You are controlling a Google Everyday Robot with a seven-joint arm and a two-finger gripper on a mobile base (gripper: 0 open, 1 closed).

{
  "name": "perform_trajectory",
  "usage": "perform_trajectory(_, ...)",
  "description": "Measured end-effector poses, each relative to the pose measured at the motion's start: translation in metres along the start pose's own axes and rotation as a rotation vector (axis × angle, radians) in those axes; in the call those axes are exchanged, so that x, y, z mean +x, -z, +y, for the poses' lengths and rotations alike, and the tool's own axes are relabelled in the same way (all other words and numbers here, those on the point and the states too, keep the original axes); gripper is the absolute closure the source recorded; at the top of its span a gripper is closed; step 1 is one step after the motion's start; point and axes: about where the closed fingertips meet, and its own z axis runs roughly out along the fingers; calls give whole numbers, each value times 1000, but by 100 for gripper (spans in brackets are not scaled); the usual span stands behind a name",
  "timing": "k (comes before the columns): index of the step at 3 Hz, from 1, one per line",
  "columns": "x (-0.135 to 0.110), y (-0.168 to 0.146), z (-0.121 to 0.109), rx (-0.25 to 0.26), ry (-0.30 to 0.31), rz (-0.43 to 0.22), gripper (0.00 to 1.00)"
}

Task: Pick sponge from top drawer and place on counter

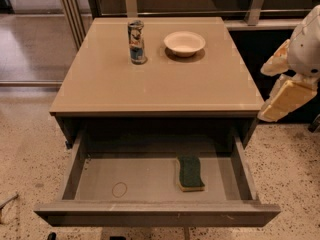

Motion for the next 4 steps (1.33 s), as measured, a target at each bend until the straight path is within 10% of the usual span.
perform_trajectory(2, -6, -103, 18, -98, -62, -120, 92)
perform_trajectory(4, -6, -104, 19, -98, -61, -118, 100)
